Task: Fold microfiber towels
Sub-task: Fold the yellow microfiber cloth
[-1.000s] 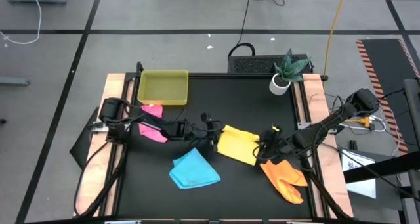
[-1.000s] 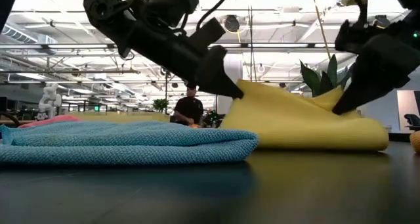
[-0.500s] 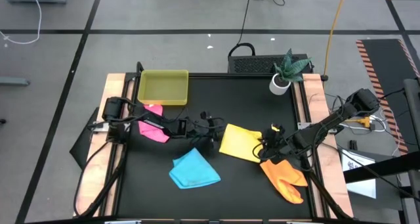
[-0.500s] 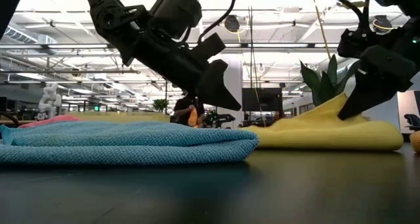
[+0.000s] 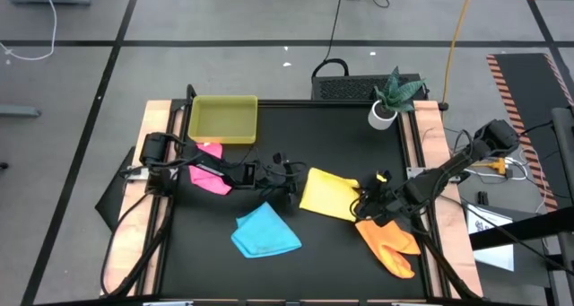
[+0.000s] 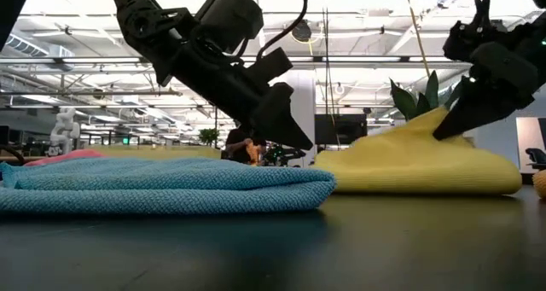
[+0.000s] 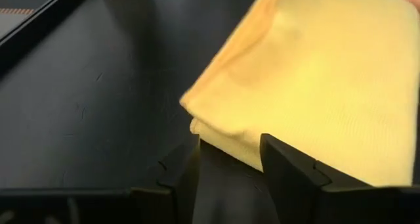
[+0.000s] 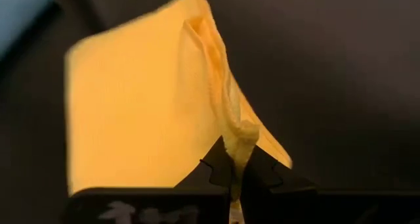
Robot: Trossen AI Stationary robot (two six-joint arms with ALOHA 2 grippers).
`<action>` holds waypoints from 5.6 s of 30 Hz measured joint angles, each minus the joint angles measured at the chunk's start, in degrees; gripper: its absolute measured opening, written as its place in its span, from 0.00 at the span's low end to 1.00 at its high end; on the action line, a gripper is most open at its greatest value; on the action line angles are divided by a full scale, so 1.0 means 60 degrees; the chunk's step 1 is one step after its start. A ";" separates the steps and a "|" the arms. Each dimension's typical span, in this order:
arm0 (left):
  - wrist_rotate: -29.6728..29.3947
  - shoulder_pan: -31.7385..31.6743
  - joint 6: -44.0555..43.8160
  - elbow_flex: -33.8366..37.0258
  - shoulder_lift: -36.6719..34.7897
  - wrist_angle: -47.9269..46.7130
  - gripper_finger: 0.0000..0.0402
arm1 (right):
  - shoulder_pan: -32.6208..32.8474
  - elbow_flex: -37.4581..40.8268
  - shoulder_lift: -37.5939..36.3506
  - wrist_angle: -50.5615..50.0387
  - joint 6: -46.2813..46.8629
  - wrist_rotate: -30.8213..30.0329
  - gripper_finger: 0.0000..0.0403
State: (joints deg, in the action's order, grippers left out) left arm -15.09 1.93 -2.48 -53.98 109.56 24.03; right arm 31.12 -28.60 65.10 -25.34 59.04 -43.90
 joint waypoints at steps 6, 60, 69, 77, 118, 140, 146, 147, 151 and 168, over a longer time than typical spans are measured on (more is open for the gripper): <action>0.0004 0.0000 -0.0084 0.0000 -0.0004 -0.0044 0.41 | -0.0243 0.0076 0.0290 -0.1306 0.1554 0.0329 0.00; -0.2750 0.1319 -0.1202 -0.0004 -0.0011 -0.3210 0.41 | -0.2726 0.1302 0.0234 0.5074 -0.3963 0.3172 0.06; -0.3208 0.1895 -0.0965 -0.0011 -0.0995 -0.3361 0.41 | -0.4726 0.0049 0.3618 0.6976 -0.5445 0.5087 0.01; -0.3973 0.2766 -0.1067 -0.0010 -0.2035 -0.4075 0.41 | -0.4404 -0.2284 0.5485 0.6972 -0.9519 0.8334 0.00; -0.0338 0.1448 -0.0501 0.0000 -0.0309 -0.0555 0.41 | -0.2791 0.1261 0.1953 0.8481 -0.5746 0.5687 0.00; 0.4119 0.1121 -0.0439 -0.0160 0.1362 0.0974 0.41 | -0.3177 0.1279 0.2405 0.8358 -0.5670 0.5276 0.00; 0.3724 0.1268 -0.0166 -0.0164 0.0541 0.0557 0.41 | -0.3184 0.1278 0.2404 0.9282 -0.5779 0.4817 0.00; 0.3719 0.1281 -0.0092 -0.0164 0.0505 0.0788 0.41 | -0.3256 0.1276 0.2414 0.9420 -0.5819 0.4718 0.00; 0.3460 0.1297 -0.0040 -0.0164 0.0664 0.1520 0.41 | -0.3643 0.1277 0.2430 0.9309 -0.6000 0.4594 0.00; 0.1661 0.0837 -0.1534 -0.0193 0.0712 -0.1275 0.41 | -0.4723 0.1260 0.3828 0.9015 -0.6239 0.3943 0.00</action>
State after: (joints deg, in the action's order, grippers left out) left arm -5.12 6.96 -11.68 -55.13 113.83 16.38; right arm 2.78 -21.04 88.07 28.76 21.60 -20.24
